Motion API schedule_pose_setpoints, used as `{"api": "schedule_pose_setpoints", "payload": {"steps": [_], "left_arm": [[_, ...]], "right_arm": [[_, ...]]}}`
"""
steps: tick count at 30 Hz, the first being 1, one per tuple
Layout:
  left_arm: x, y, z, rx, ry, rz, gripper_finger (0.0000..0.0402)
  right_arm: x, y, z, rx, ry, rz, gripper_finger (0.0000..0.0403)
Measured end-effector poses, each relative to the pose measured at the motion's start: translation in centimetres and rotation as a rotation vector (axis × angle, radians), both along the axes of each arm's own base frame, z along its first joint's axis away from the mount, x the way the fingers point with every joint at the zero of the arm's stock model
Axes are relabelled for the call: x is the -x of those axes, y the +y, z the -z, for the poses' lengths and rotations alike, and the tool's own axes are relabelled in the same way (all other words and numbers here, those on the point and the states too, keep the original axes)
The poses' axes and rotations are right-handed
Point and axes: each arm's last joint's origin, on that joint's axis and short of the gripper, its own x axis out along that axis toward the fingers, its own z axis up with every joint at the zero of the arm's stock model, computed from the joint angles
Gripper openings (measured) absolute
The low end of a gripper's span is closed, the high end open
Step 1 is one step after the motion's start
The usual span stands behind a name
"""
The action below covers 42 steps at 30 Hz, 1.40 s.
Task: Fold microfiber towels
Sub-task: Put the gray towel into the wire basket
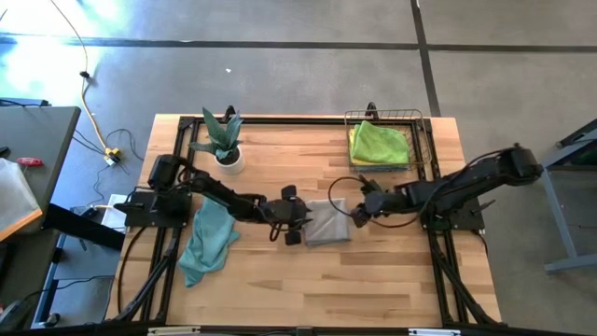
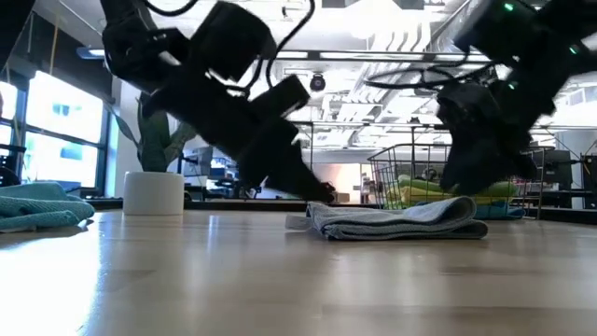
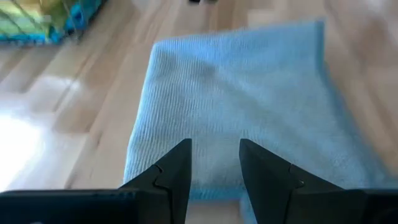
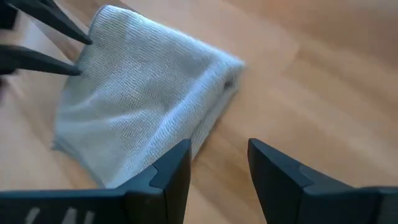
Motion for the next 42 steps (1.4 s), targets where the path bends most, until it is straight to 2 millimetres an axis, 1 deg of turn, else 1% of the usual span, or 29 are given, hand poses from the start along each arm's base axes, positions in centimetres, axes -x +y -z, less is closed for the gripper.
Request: {"api": "schedule_pose_setpoints", "payload": {"steps": [3,7,9,11,15,22,27,30,34,38,42], "left_arm": [[0.0,0.5,0.6,0.01,0.016,0.02,0.0126],[-0.1,0.6,1.4,0.042,0.035,0.059,0.0126],[0.0,0.3,1.9,0.05,0.047,0.076,0.0126],[-0.1,0.1,2.0,0.051,0.042,0.085,0.0126],[-0.1,0.0,2.1,0.052,0.037,0.088,0.0126],[-0.1,0.0,2.0,0.05,0.036,0.086,0.0126],[-0.1,0.0,2.0,0.05,0.036,0.086,0.0126],[-0.2,0.0,2.0,0.05,0.036,0.086,0.0126],[-0.2,0.0,2.0,0.05,0.035,0.085,0.0126],[-0.2,0.1,2.0,0.048,0.03,0.082,0.0126],[-0.2,0.1,2.0,0.046,0.019,0.08,0.0126]], "right_arm": [[0.8,0.2,1.4,-0.124,-0.106,0.045,0.0163],[1.2,0.6,2.5,-0.251,-0.255,0.071,0.0196],[1.5,0.7,2.8,-0.282,-0.264,0.107,0.0214],[1.8,0.7,3.2,-0.304,-0.243,0.146,0.0228],[1.6,0.8,3.6,-0.316,-0.194,0.178,0.0239],[-0.7,1.2,4.1,-0.307,-0.151,0.179,0.024],[-2.3,1.6,4.2,-0.308,-0.145,0.132,0.024],[-2.7,1.7,4.3,-0.316,-0.14,0.12,0.024],[-2.8,1.8,4.5,-0.345,-0.134,0.133,0.0237],[-2.8,1.9,4.5,-0.352,-0.13,0.127,0.0217],[-2.7,1.9,4.6,-0.35,-0.123,0.129,0.0177]]}}
